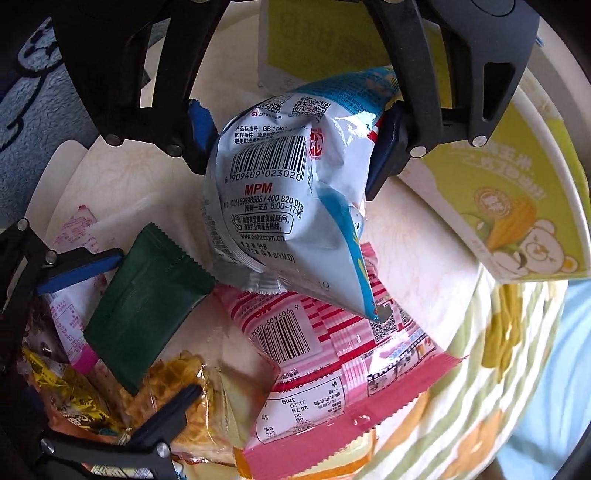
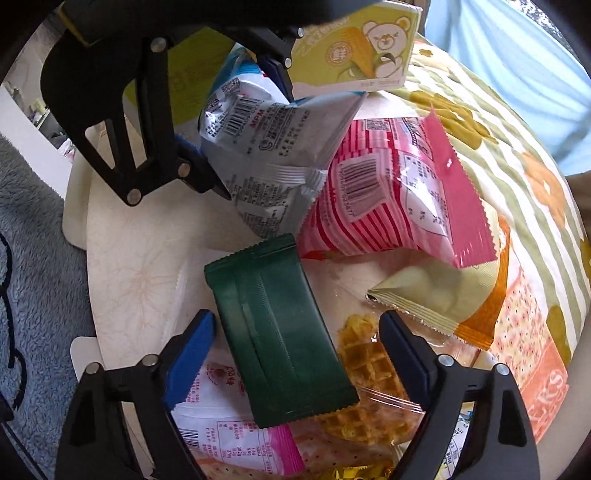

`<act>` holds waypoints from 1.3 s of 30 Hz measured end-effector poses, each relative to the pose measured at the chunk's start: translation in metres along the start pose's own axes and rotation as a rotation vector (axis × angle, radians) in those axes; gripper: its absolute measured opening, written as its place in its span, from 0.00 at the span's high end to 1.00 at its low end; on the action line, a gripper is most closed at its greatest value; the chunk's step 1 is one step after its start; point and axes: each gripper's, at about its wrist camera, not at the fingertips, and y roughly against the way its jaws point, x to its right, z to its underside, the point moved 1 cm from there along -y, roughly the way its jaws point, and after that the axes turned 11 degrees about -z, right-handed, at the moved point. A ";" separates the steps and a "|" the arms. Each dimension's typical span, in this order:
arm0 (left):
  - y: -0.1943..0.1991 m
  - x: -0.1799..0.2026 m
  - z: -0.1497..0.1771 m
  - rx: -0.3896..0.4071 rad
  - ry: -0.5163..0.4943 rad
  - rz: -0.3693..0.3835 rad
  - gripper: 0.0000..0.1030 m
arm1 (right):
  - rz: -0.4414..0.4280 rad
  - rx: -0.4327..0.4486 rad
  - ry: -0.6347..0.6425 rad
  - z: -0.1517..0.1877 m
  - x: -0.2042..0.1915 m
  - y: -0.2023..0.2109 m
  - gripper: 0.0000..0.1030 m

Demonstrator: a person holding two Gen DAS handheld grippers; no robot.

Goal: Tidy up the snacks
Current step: 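Grasp the blue-white MPM bag with the left gripper while the right gripper grasps the dark green packet, then carry both packets over the box and release them inside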

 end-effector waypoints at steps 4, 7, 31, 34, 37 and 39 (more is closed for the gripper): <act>0.006 -0.001 0.004 0.011 0.014 -0.013 0.35 | -0.031 -0.003 -0.006 -0.001 0.003 0.000 0.31; 0.010 -0.002 0.005 0.020 0.024 -0.027 0.35 | -0.058 -0.001 -0.009 -0.001 -0.001 0.001 0.44; 0.102 -0.009 0.042 0.168 0.154 -0.081 0.36 | 0.071 0.111 -0.078 0.011 -0.051 0.075 0.59; 0.119 -0.017 0.052 0.203 0.195 -0.103 0.36 | 0.100 0.134 -0.103 0.008 -0.056 0.091 0.59; 0.137 -0.040 0.069 0.236 0.284 -0.123 0.36 | 0.121 0.167 -0.127 0.004 -0.057 0.108 0.59; 0.145 -0.054 0.080 0.253 0.340 -0.115 0.36 | 0.125 0.186 -0.148 -0.002 -0.056 0.114 0.59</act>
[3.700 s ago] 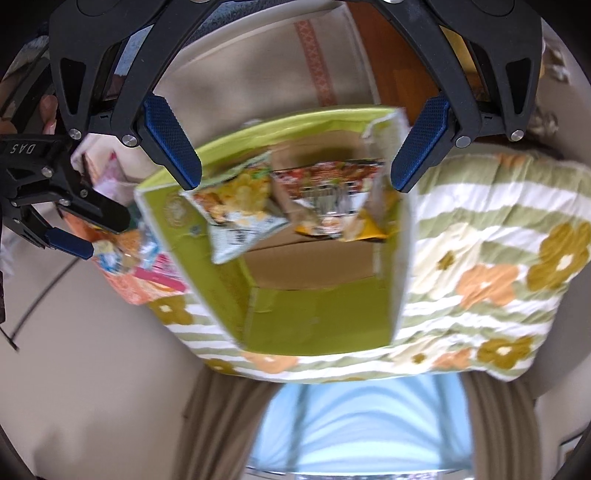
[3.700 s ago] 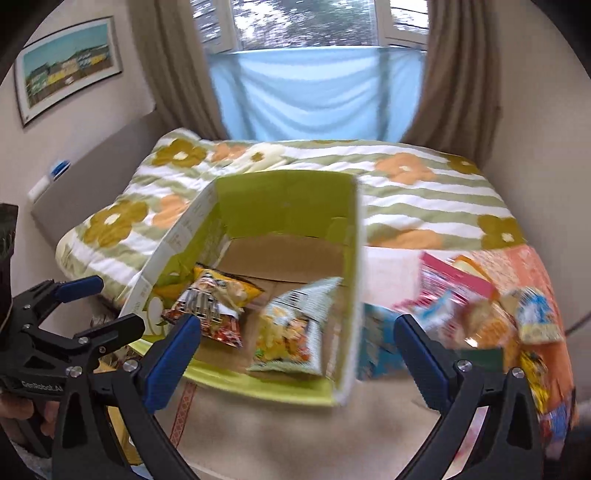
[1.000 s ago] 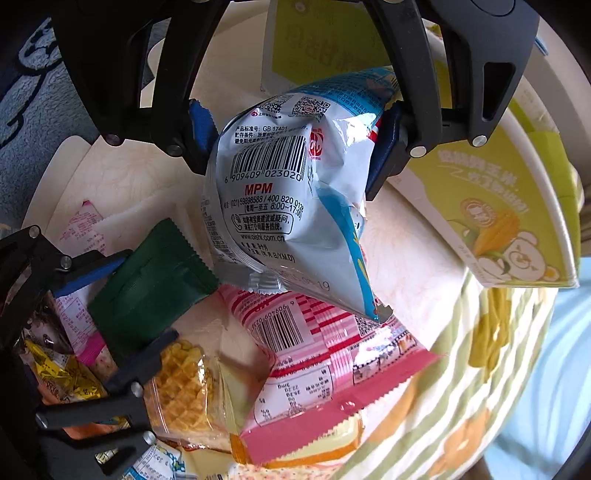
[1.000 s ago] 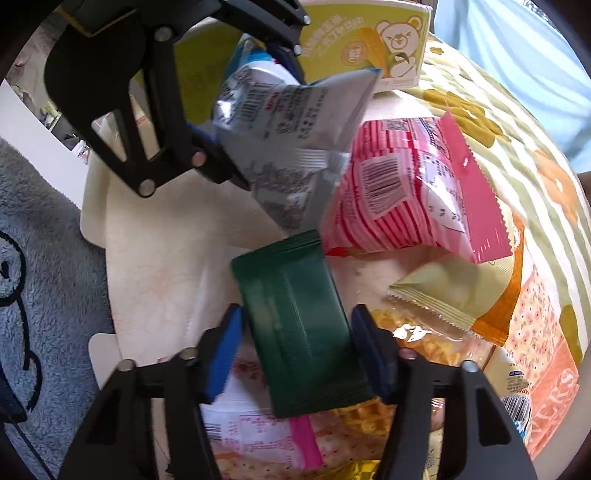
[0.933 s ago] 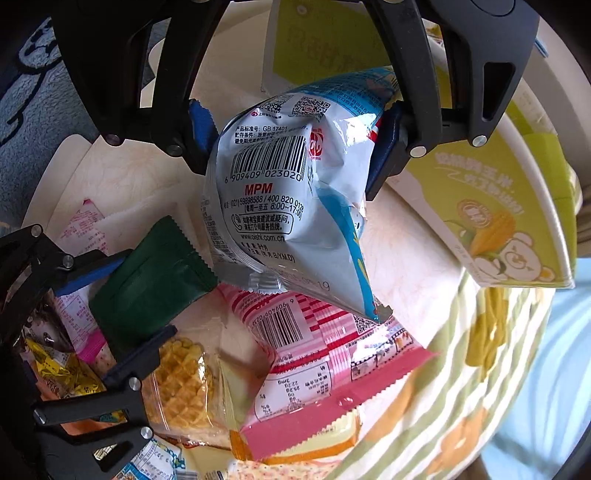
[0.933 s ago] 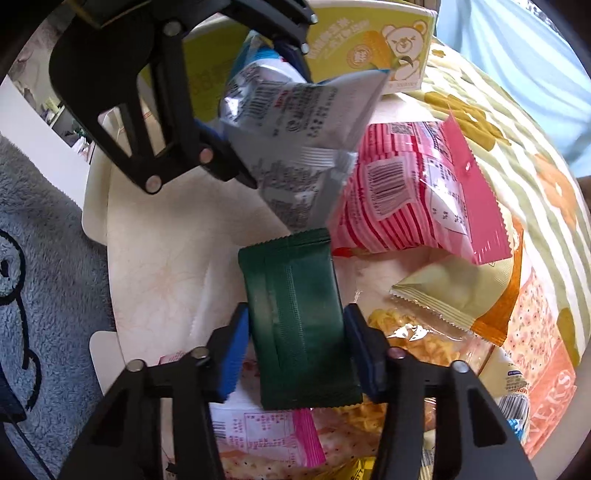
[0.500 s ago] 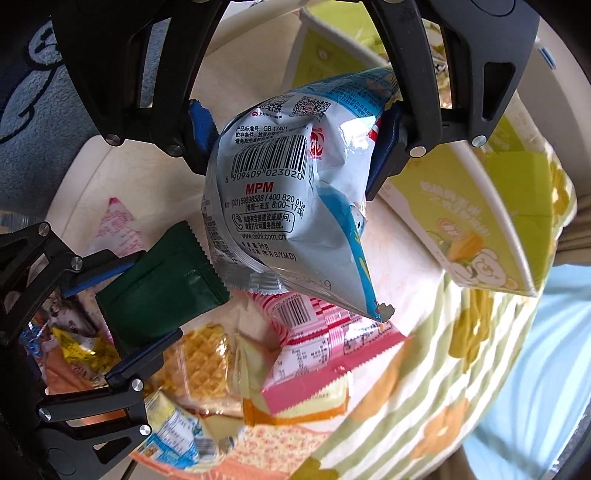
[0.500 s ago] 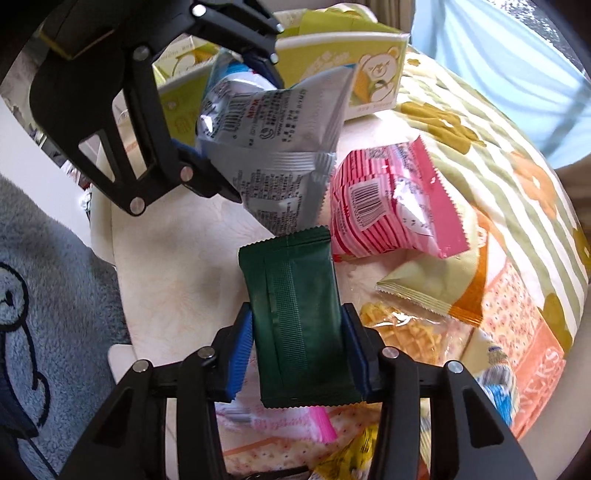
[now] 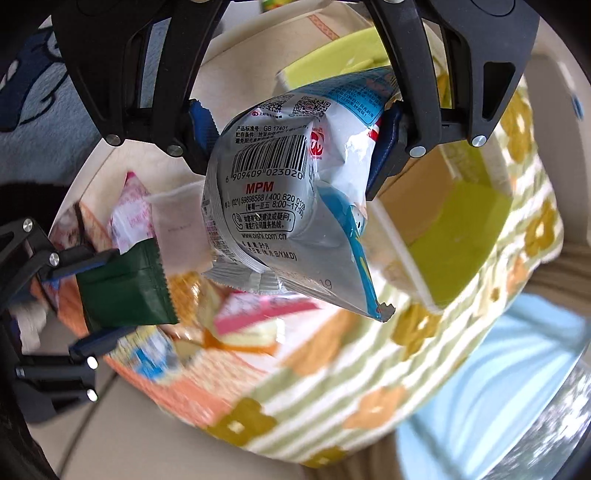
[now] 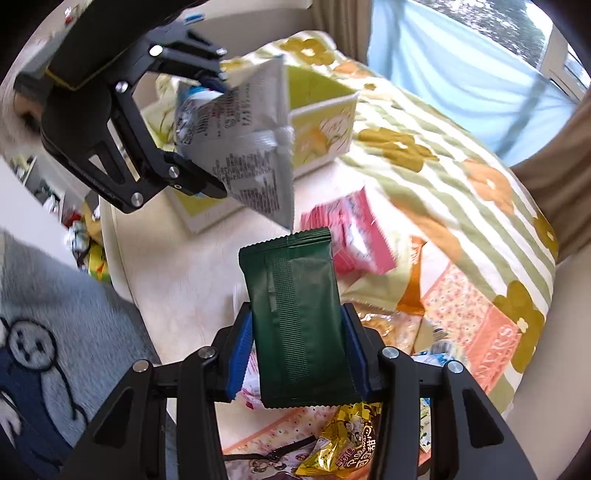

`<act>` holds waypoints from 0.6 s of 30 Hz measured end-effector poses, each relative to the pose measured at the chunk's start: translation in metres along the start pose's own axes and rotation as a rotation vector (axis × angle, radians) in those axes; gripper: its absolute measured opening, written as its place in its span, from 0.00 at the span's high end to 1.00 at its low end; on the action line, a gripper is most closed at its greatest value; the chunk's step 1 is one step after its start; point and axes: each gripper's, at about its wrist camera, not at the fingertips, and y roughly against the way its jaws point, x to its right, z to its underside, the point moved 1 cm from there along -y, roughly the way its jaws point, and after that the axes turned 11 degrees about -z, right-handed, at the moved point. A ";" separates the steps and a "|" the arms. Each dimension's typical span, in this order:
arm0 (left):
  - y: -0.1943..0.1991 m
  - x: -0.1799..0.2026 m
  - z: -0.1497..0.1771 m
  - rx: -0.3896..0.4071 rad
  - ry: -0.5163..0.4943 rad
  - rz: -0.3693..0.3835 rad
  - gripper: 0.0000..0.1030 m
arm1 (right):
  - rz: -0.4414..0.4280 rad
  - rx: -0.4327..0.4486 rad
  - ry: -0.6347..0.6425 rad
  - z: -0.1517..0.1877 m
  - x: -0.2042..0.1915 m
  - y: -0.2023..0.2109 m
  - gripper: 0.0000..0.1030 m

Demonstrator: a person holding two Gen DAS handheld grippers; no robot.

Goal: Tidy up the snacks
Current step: 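Carry both packets over the box and release them inside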

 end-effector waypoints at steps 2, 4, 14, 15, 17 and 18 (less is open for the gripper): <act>0.008 -0.019 0.004 0.013 0.046 -0.005 0.36 | 0.004 0.024 -0.015 -0.010 0.000 0.010 0.59; 0.016 -0.046 0.011 0.029 0.092 -0.032 0.36 | 0.007 0.048 -0.022 -0.026 0.000 0.017 0.59; 0.000 -0.163 0.049 0.027 0.284 -0.092 0.36 | 0.020 0.135 -0.037 -0.125 -0.023 0.015 0.59; -0.005 -0.174 0.054 0.024 0.301 -0.091 0.36 | 0.016 0.139 -0.038 -0.139 -0.026 0.009 0.59; -0.020 -0.197 0.062 0.016 0.338 -0.082 0.36 | 0.010 0.143 -0.045 -0.163 -0.030 -0.003 0.59; -0.026 -0.206 0.065 0.012 0.354 -0.075 0.36 | 0.009 0.144 -0.050 -0.173 -0.032 -0.009 0.59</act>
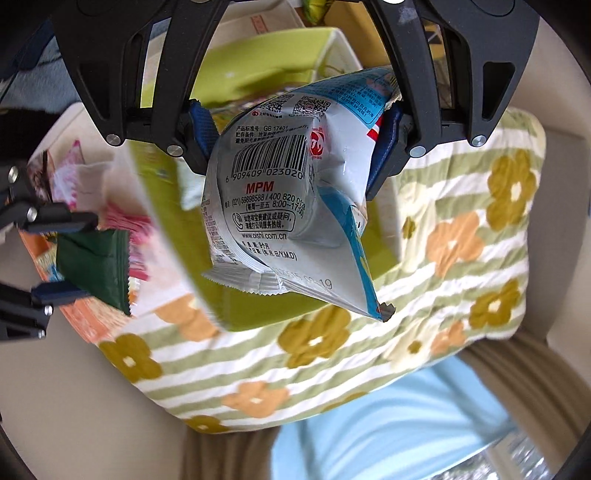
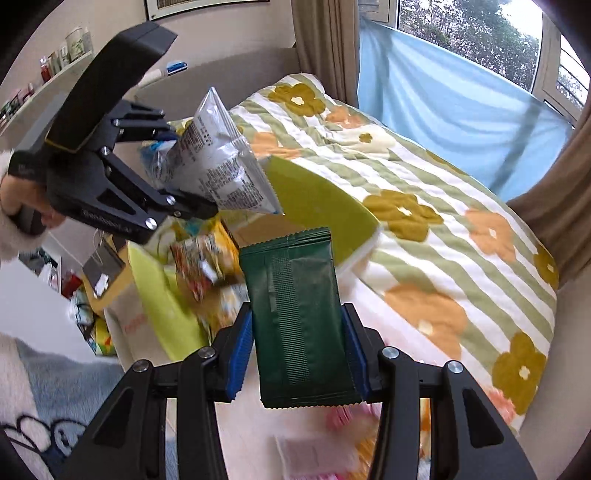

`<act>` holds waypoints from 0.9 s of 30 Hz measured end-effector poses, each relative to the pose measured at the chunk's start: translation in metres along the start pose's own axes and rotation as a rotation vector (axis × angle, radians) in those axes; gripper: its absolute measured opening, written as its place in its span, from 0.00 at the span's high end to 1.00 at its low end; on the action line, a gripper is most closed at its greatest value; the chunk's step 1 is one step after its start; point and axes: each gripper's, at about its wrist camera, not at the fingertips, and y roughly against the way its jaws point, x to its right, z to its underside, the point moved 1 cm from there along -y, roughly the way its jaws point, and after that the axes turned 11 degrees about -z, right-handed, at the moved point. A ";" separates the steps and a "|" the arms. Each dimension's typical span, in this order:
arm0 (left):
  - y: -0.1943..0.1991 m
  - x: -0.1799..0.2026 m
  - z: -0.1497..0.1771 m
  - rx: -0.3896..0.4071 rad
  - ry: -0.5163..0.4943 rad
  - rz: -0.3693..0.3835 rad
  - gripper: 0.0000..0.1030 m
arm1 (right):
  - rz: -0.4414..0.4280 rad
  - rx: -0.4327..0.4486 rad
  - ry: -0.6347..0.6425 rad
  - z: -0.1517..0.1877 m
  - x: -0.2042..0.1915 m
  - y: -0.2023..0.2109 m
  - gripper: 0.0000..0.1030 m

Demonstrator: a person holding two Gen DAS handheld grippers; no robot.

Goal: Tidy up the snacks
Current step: 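Carry both packets over the box and release them inside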

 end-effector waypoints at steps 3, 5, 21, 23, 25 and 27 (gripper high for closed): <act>-0.025 -0.023 -0.001 -0.014 0.021 0.001 0.36 | -0.024 -0.002 -0.045 -0.028 -0.001 -0.029 0.59; -0.041 -0.033 -0.001 -0.016 0.020 0.005 0.36 | -0.032 -0.001 -0.070 -0.040 -0.001 -0.047 0.59; -0.131 -0.033 -0.001 -0.058 0.075 0.156 0.02 | 0.074 0.051 -0.503 -0.053 0.026 -0.104 0.59; -0.133 -0.033 0.003 -0.076 0.095 0.152 0.02 | 0.090 0.049 -0.511 -0.051 0.027 -0.103 0.59; -0.131 -0.036 0.010 -0.084 0.128 0.132 0.02 | 0.103 0.047 -0.508 -0.050 0.028 -0.103 0.59; -0.125 -0.038 0.019 -0.083 0.166 0.111 0.02 | 0.113 0.041 -0.503 -0.050 0.028 -0.107 0.59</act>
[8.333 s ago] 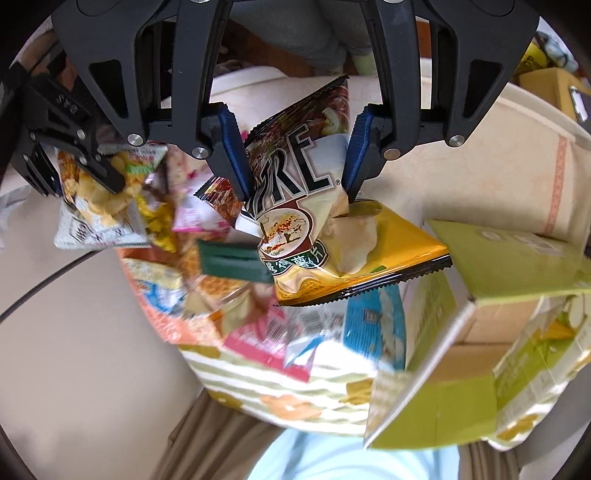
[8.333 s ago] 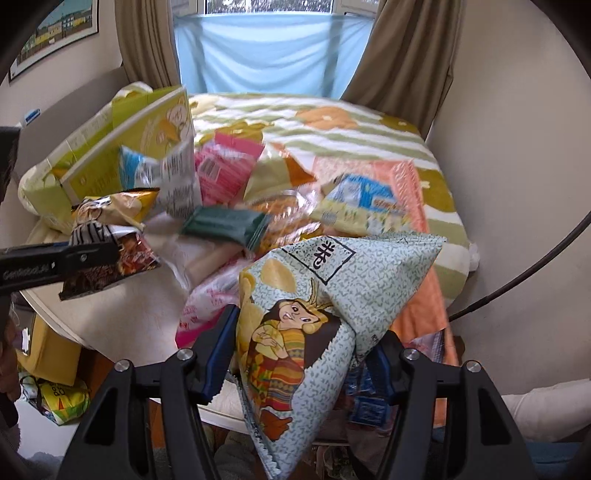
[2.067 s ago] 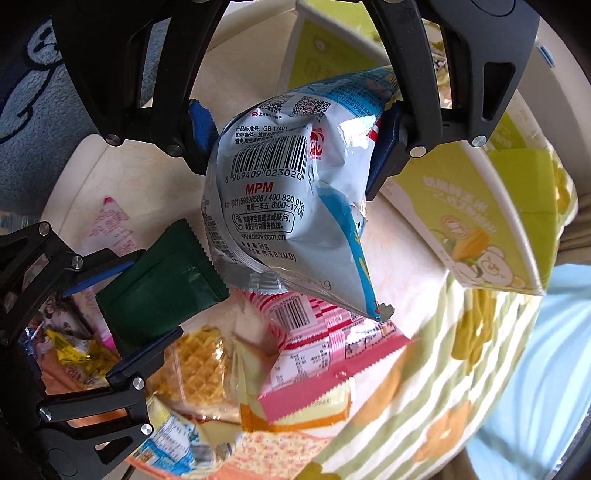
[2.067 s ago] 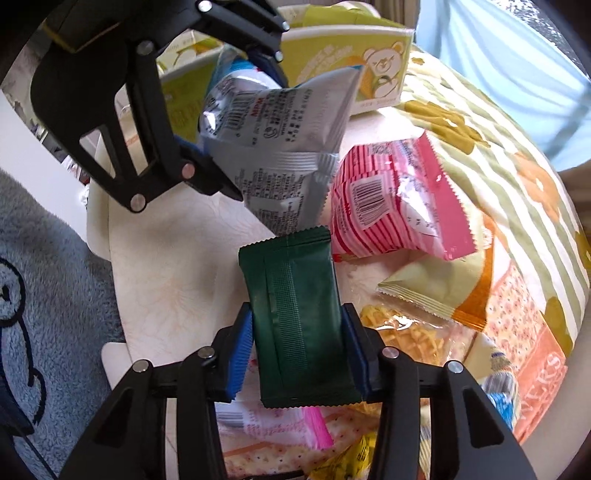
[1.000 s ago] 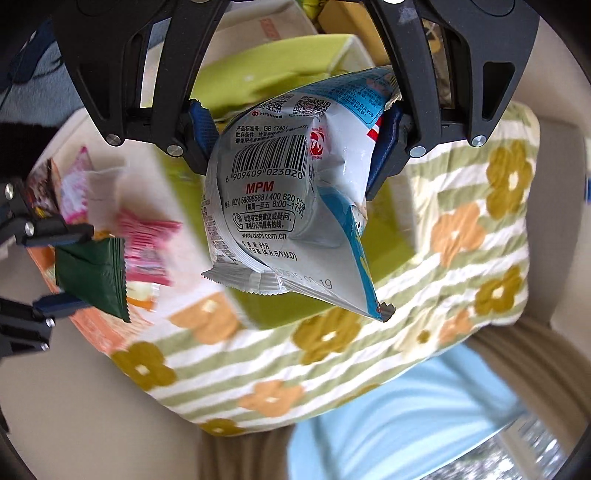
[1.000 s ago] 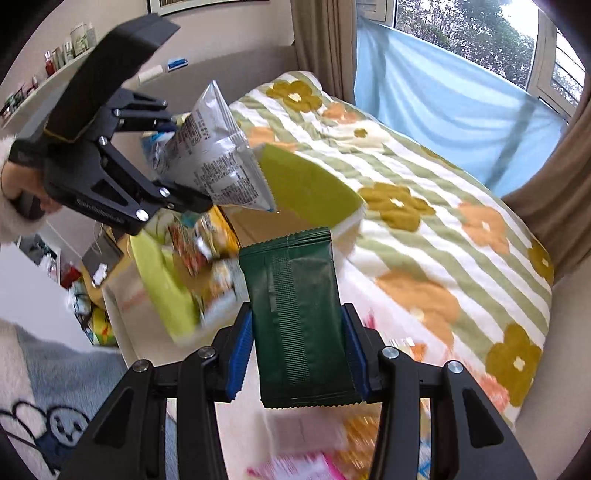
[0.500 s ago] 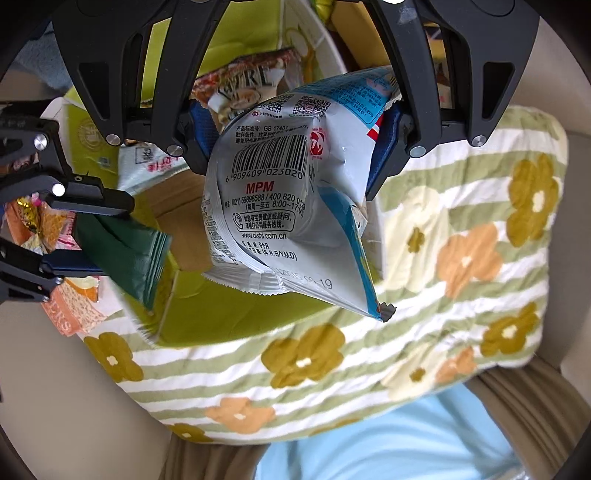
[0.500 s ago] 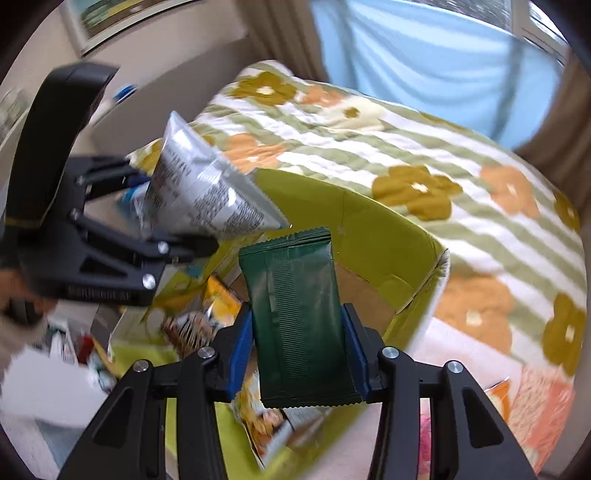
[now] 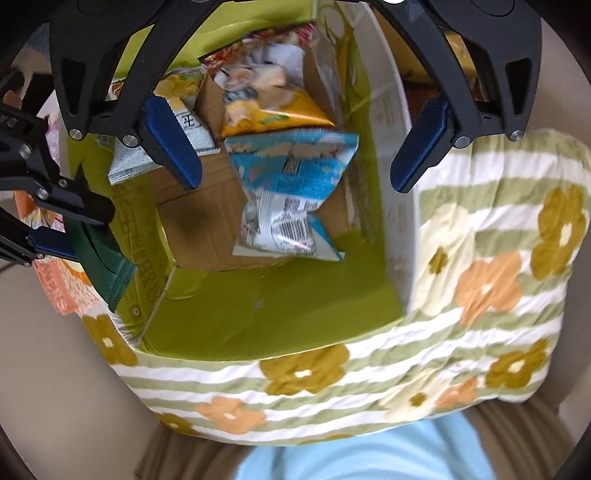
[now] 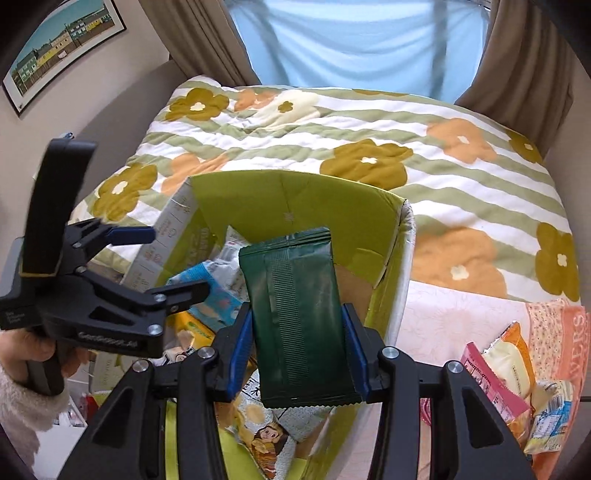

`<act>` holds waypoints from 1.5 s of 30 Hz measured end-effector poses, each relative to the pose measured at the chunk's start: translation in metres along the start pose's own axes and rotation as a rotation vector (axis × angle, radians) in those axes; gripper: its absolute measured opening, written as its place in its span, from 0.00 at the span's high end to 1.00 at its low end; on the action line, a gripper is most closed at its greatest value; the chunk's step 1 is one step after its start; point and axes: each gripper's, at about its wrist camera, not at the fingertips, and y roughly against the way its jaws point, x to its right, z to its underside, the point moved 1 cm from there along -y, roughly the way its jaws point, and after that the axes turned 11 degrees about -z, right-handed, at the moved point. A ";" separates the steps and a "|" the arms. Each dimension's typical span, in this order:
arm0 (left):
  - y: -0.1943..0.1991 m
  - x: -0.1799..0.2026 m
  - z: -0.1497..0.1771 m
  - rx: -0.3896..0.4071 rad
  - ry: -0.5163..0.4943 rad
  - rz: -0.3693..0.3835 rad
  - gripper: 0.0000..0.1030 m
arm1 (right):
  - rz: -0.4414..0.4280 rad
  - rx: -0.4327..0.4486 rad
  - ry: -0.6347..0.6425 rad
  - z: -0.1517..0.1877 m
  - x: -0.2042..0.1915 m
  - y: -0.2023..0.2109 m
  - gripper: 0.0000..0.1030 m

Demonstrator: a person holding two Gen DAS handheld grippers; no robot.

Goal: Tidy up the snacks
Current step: 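Carry both packets over the box and release them inside, then move both grippers back to the remaining snacks on the table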

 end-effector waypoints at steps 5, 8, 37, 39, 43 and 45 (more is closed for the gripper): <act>0.019 -0.003 0.021 0.028 0.083 -0.054 0.02 | 0.004 0.017 0.000 -0.001 -0.003 -0.006 0.59; 0.021 -0.001 0.031 0.022 0.122 -0.044 0.02 | -0.002 0.004 -0.011 -0.003 0.001 -0.016 0.59; 0.069 0.003 0.091 0.105 0.127 -0.021 0.02 | -0.031 0.161 -0.064 0.028 -0.021 0.029 0.04; 0.075 0.010 0.091 0.120 0.115 0.006 0.02 | -0.002 0.176 -0.071 0.035 -0.022 0.043 0.04; 0.087 0.031 0.091 0.146 0.082 0.048 0.02 | 0.040 0.205 -0.092 0.053 -0.019 0.070 0.04; 0.093 0.047 0.090 0.158 0.056 0.064 0.02 | 0.055 0.222 -0.104 0.063 -0.014 0.084 0.04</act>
